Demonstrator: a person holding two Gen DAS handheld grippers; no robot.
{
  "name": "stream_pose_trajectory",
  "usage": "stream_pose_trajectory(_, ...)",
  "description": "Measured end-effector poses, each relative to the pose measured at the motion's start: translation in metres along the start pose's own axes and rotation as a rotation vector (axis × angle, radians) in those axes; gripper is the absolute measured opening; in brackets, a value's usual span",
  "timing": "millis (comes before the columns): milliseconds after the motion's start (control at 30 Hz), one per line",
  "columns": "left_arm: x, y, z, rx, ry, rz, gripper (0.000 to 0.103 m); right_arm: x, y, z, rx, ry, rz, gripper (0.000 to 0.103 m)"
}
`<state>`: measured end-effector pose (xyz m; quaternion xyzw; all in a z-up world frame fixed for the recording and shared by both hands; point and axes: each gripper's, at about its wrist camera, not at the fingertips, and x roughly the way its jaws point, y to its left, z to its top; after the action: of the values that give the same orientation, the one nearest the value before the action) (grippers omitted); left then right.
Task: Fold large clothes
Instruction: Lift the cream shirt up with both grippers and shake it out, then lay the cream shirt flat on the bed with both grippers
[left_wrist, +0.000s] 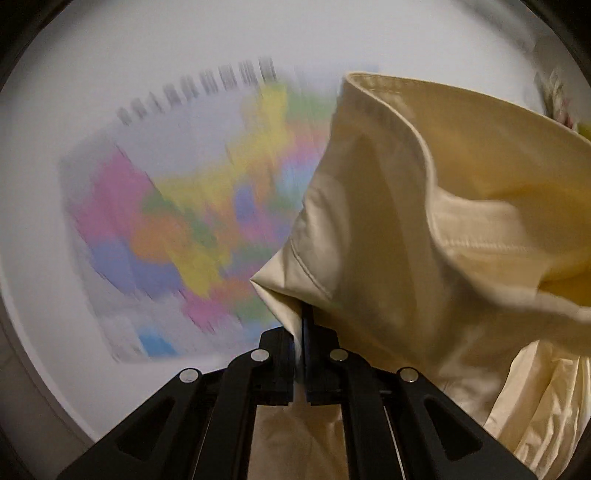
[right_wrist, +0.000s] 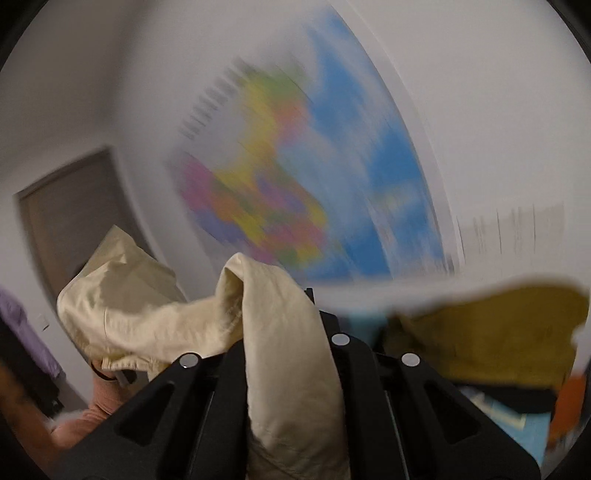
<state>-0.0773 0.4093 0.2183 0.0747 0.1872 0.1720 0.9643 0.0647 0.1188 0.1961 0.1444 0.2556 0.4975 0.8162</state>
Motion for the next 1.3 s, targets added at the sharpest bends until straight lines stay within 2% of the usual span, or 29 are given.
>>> stream_pose_trajectory(67,0.063,-0.002,-0.032,0.008,0.145,-0.008,0.002,0.053,-0.053,-0.015,0.107,0.105,-0.059,0.005)
stream_pose_trajectory(133,0.152,-0.003,-0.065,0.010,0.289,-0.030,0.002,0.103,-0.104,-0.038,0.163,0.194,-0.175,0.005)
stream_pose_trajectory(167,0.183,-0.004,-0.081,0.022,0.347,-0.033,0.002,0.132,-0.130,-0.052,0.206,0.262,-0.210,0.005)
stream_pose_trajectory(200,0.223,-0.003,-0.101,0.019,0.433,-0.069,0.002,0.144,-0.145,-0.061,0.228,0.283,-0.222,0.005)
stream_pose_trajectory(233,0.247,-0.001,-0.113,0.016,0.477,-0.090,0.002,0.159,-0.164,-0.071,0.255,0.304,-0.271,0.007)
stream_pose_trajectory(267,0.275,0.002,-0.131,0.030,0.526,-0.064,0.002,0.166,-0.175,-0.077,0.266,0.324,-0.304,0.009)
stream_pose_trajectory(300,0.297,0.009,-0.144,0.030,0.566,-0.070,0.002,0.174,-0.188,-0.083,0.281,0.340,-0.334,0.009)
stream_pose_trajectory(333,0.314,0.019,-0.153,0.000,0.605,-0.100,0.002,0.176,-0.195,-0.086,0.280,0.344,-0.384,0.018)
stream_pose_trajectory(367,0.309,0.028,-0.160,-0.024,0.624,-0.107,0.003,0.176,-0.196,-0.085,0.267,0.351,-0.424,0.031)
stream_pose_trajectory(433,0.300,0.037,-0.167,-0.051,0.626,-0.151,0.009,0.168,-0.187,-0.076,0.211,0.326,-0.462,0.048)
stream_pose_trajectory(500,0.289,0.058,-0.165,-0.062,0.601,-0.188,0.046,0.162,-0.164,-0.065,0.078,0.302,-0.493,0.058)
stream_pose_trajectory(600,0.254,0.054,-0.164,-0.015,0.536,-0.233,0.064,0.165,-0.106,-0.059,-0.202,0.275,-0.510,0.077)
stream_pose_trajectory(633,0.251,0.060,-0.162,0.001,0.521,-0.249,0.066,0.171,-0.095,-0.062,-0.260,0.283,-0.502,0.080)
stream_pose_trajectory(667,0.248,0.054,-0.160,0.006,0.522,-0.272,0.072,0.183,-0.074,-0.067,-0.355,0.297,-0.492,0.081)
stream_pose_trajectory(700,0.266,0.068,-0.164,0.007,0.531,-0.292,0.075,0.197,-0.061,-0.074,-0.423,0.326,-0.487,0.083)
stream_pose_trajectory(800,0.271,0.072,-0.165,0.019,0.558,-0.345,0.077,0.238,-0.046,-0.096,-0.575,0.410,-0.497,0.085)
stream_pose_trajectory(833,0.274,0.079,-0.169,0.023,0.567,-0.371,0.083,0.255,-0.046,-0.104,-0.607,0.449,-0.494,0.083)
stream_pose_trajectory(900,0.270,0.077,-0.181,0.056,0.586,-0.379,0.086,0.282,-0.052,-0.113,-0.637,0.489,-0.501,0.071)
stream_pose_trajectory(933,0.274,0.082,-0.187,0.074,0.602,-0.379,0.086,0.292,-0.058,-0.113,-0.622,0.511,-0.489,0.059)
stream_pose_trajectory(967,0.270,0.071,-0.190,0.089,0.614,-0.373,0.079,0.299,-0.065,-0.111,-0.586,0.540,-0.464,0.028)
stream_pose_trajectory(1000,0.270,0.072,-0.194,0.106,0.622,-0.352,0.056,0.304,-0.070,-0.108,-0.537,0.552,-0.429,0.011)
stream_pose_trajectory(1033,0.279,0.082,-0.199,0.111,0.643,-0.356,0.043,0.304,-0.080,-0.096,-0.443,0.550,-0.375,0.006)
stream_pose_trajectory(1067,0.284,0.082,-0.201,0.090,0.654,-0.365,0.015,0.300,-0.088,-0.085,-0.380,0.525,-0.354,0.005)
stream_pose_trajectory(1100,0.291,0.098,-0.200,0.055,0.655,-0.350,0.002,0.293,-0.098,-0.067,-0.294,0.478,-0.327,0.005)
stream_pose_trajectory(1133,0.297,0.117,-0.196,0.028,0.637,-0.317,0.001,0.287,-0.106,-0.051,-0.220,0.435,-0.297,0.004)
stream_pose_trajectory(1167,0.300,0.122,-0.190,0.002,0.608,-0.296,0.001,0.282,-0.116,-0.038,-0.165,0.404,-0.294,0.004)
stream_pose_trajectory(1233,0.313,0.164,-0.178,-0.084,0.569,-0.269,0.001,0.280,-0.131,-0.027,-0.085,0.377,-0.309,0.004)
stream_pose_trajectory(1300,0.318,0.165,-0.186,-0.122,0.575,-0.269,0.001,0.291,-0.156,-0.029,0.038,0.391,-0.323,0.004)
